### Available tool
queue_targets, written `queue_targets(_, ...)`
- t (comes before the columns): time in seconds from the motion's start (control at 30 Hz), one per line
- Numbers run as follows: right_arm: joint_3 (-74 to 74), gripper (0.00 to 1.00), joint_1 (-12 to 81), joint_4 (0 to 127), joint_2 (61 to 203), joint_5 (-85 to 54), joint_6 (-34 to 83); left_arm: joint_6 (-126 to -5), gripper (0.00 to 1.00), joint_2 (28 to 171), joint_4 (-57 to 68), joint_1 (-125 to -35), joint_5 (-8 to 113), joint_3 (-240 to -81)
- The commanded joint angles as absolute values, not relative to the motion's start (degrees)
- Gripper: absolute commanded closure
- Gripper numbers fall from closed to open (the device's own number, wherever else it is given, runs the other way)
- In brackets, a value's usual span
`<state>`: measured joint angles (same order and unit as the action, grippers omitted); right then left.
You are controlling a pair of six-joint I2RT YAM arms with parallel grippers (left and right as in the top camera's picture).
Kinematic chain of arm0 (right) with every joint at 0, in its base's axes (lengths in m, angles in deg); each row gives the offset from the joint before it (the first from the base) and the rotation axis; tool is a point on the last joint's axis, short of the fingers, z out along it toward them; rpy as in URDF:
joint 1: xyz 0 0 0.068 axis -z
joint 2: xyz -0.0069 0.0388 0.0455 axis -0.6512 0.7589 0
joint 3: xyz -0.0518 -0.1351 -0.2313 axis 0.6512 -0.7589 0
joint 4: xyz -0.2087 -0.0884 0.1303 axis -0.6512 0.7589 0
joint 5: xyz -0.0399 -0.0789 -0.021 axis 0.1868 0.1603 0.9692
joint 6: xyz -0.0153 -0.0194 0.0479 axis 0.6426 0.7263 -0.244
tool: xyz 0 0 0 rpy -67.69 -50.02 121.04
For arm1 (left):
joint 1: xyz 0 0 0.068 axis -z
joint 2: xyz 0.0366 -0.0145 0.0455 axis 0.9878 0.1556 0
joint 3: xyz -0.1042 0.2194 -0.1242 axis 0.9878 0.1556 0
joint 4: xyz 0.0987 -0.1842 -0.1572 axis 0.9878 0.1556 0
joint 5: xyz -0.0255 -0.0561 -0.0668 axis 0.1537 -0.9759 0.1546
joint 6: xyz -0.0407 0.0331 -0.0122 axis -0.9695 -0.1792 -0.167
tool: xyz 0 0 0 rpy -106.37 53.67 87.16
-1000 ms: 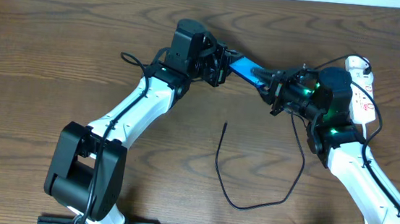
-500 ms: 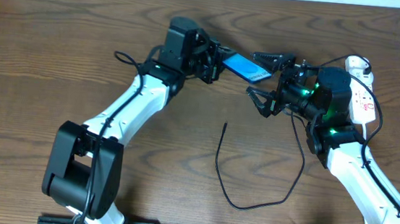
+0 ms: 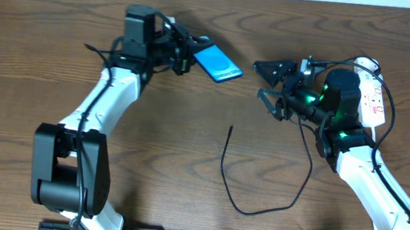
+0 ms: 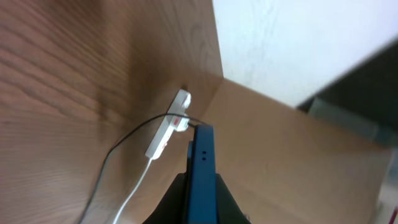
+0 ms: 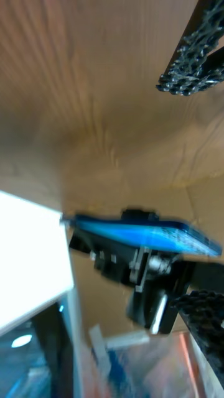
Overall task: Plug charger to phone and switch on socket
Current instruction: 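Open the right gripper and pull it away from the phone, then move the right gripper over the black cable's USB-C plug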
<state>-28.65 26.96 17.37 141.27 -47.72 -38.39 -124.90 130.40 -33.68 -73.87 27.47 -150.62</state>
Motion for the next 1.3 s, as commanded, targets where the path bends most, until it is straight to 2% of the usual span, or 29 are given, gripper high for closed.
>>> queue_targets(0.0,-27.7,0.01,27.2,21.0,140.7,-48.1,-30.5,-111.8,0.93,129.1,-34.0,-76.5,15.5,-151.0)
queue_targets(0.13,-27.7,0.01,27.2,27.3,140.7,-46.5,-25.9,-99.5,0.93,129.1,-34.0,-78.7,7.2,-151.0)
queue_targets(0.37,-27.7,0.01,27.2,37.1,140.7,-43.5,-20.1,-94.2,0.93,129.1,-34.0,-80.0,2.2,-151.0)
queue_targets(0.7,-27.7,0.01,27.0,47.9,140.7,-35.9,-18.2,-93.8,0.93,129.1,-34.0,-82.0,0.9,-151.0)
queue_targets(1.03,-27.7,0.01,25.1,47.9,140.7,-33.8,-16.8,-93.8,0.93,129.1,-34.0,-84.5,-0.3,-151.0)
queue_targets(1.27,-27.7,0.01,21.0,47.6,140.7,-27.5,-16.8,-93.8,0.93,129.1,-34.0,-85.3,-0.3,-151.0)
